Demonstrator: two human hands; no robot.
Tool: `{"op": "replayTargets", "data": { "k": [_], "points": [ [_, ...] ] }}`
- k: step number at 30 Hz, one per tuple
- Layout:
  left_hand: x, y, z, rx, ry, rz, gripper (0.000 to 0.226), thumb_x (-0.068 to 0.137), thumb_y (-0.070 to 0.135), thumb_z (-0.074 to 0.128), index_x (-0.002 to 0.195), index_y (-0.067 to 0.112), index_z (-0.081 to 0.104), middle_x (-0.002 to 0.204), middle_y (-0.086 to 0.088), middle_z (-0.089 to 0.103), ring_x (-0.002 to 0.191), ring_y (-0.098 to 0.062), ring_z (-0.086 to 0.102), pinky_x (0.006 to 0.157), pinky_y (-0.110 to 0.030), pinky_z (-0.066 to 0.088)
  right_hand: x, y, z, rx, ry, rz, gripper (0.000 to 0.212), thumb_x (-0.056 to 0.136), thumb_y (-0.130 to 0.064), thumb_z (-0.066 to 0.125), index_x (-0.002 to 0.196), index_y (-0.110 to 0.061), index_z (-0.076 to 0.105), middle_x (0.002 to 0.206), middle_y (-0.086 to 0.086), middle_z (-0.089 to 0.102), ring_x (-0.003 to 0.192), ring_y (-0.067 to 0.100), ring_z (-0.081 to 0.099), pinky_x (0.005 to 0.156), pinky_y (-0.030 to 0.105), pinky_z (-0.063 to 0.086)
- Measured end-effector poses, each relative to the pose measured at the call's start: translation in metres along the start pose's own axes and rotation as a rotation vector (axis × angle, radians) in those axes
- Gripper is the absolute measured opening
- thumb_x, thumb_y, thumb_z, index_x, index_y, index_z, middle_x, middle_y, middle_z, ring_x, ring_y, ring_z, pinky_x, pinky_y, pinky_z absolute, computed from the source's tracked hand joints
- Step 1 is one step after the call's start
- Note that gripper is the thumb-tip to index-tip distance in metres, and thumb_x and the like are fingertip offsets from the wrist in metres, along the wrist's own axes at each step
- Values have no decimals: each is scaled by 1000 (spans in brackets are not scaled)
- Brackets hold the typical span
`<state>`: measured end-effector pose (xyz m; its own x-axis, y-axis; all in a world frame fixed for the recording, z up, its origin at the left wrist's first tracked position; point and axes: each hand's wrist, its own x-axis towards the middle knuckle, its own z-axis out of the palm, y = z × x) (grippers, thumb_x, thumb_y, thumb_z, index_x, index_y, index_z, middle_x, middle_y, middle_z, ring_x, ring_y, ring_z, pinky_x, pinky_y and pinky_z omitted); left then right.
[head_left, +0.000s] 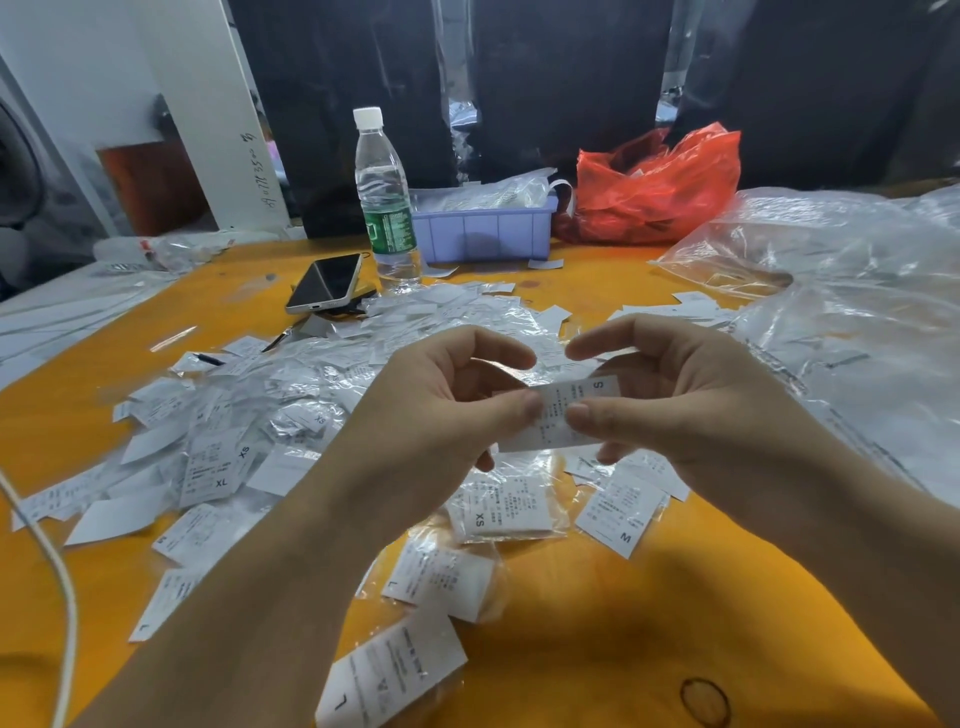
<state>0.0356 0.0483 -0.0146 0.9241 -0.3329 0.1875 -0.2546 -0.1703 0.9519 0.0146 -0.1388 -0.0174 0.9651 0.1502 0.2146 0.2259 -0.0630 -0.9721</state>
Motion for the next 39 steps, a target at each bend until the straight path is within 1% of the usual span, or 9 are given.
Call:
{"op": "replayTargets", "data": {
  "k": [4,8,18,22,25,28,33,36,39],
  "points": [
    [-1,-1,5,15,-11,12,17,82,12,72,98,15,68,83,-7,74,68,-19,66,53,-22,53,-1,1,1,-15,-12,-4,47,56,-14,78,102,-12,66,78,18,68,66,21,65,57,32,55],
    [3,-1,-8,16,5,-84,14,85,8,68,96,15,68,78,-5,73,63,-13,64,53,-21,52,2,1,-4,-50,31,-6,38,65,-4,80,99,-14,67,68,3,68,66,22,66,57,33,57],
    [2,0,-5,27,-3,-10,16,81,8,74,91,20,69,75,-5,72,59,-9,61,50,-19,48,-1,2,0,-43,-3,-7,36,69,-1,79,100,-14,66,77,9,71,69,21,68,56,29,55],
    [2,1,-7,-31,47,-5,15,73,15,74,83,26,72,74,-5,71,58,-9,60,51,-20,50,-1,1,-1,-54,25,-10,42,59,-16,81,99,-17,67,78,9,72,73,28,70,60,35,58],
    [1,1,-6,-2,31,11,21,80,4,74,88,24,69,74,-4,71,59,-9,61,52,-20,51,0,2,-2,-62,35,-11,37,67,-6,81,99,-18,67,79,10,73,75,30,71,64,39,59],
    [1,1,-2,7,23,18,24,81,0,72,93,19,67,70,-2,70,58,-9,60,51,-21,50,-1,5,-1,-66,39,-14,36,70,-2,80,100,-18,67,78,7,73,72,24,72,62,33,59],
    [0,-1,2,4,-12,-7,29,68,15,69,96,21,66,69,0,69,59,-10,60,52,-20,48,-1,7,0,-70,45,-20,36,70,-9,81,102,-19,67,80,6,74,75,20,73,62,25,54],
    [1,-3,3,15,-7,-12,30,67,16,66,96,24,65,69,2,68,59,-10,59,52,-22,47,-2,8,1,-69,54,-30,42,62,-20,80,102,-19,67,80,6,74,75,20,73,62,24,54],
    [1,-5,5,27,5,-32,28,67,20,66,94,25,66,68,4,66,58,-8,58,53,-22,47,-3,8,2,-64,52,-36,43,60,-22,78,101,-18,67,79,6,74,74,20,73,61,27,57]
  ]
}}
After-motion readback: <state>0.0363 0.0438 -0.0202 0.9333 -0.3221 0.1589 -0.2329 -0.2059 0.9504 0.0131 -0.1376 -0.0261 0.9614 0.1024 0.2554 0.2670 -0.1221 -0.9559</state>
